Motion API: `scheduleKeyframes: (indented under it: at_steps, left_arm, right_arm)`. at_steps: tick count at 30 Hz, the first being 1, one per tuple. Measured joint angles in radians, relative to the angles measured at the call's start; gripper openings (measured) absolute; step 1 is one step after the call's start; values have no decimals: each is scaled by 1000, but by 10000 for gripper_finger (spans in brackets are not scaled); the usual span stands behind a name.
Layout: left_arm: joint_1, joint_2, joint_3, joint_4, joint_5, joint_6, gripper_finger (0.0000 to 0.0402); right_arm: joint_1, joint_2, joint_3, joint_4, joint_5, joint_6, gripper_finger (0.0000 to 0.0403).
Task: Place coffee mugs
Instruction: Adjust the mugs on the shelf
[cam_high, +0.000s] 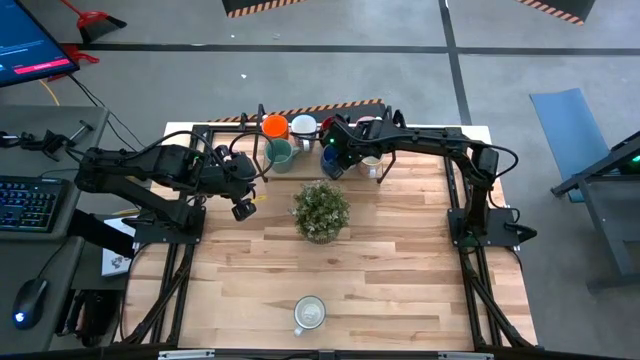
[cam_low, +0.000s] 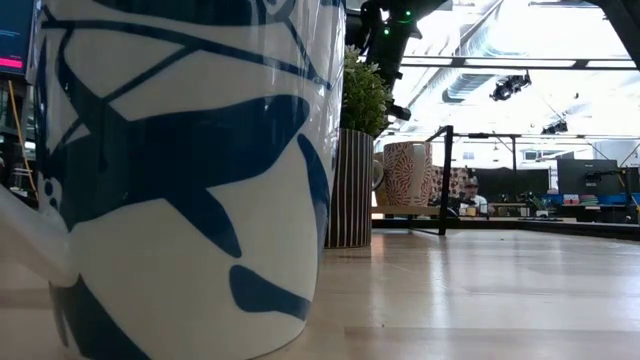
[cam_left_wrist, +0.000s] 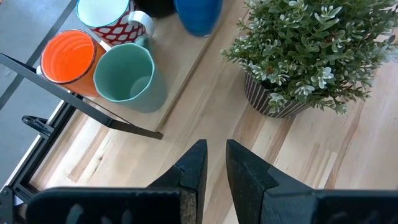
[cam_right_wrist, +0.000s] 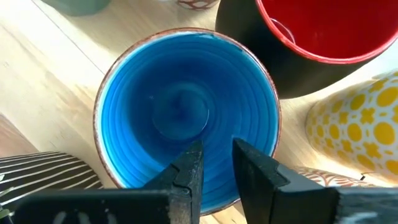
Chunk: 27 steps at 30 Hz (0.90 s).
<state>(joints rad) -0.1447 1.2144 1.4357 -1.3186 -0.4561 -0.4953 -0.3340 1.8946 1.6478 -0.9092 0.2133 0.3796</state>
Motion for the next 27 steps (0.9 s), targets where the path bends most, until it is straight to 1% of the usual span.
scheduleKeyframes:
  at_steps: [6, 14, 17, 20, 24, 27]
  left_arm:
    - [0, 0, 0, 0, -2, 0, 49]
    - [0, 0, 0, 0, -3, 0, 49]
    - [0, 0, 0, 0, -3, 0, 49]
    - [0, 0, 0, 0, -3, 0, 49]
    - [0, 0, 0, 0, -3, 0, 49]
    - [0, 0, 0, 0, -3, 0, 49]
  right_arm:
    - [0, -5, 18, 1, -9, -23, 75]
    - [0, -5, 131, -2, -12, -68, 75]
    - [0, -5, 175, -46, -5, -63, 75]
    - [0, -6, 206, -118, 30, -35, 75]
    - [0, -5, 204, -184, 35, -14, 75]
    - [0, -1, 204, -186, 44, 6, 75]
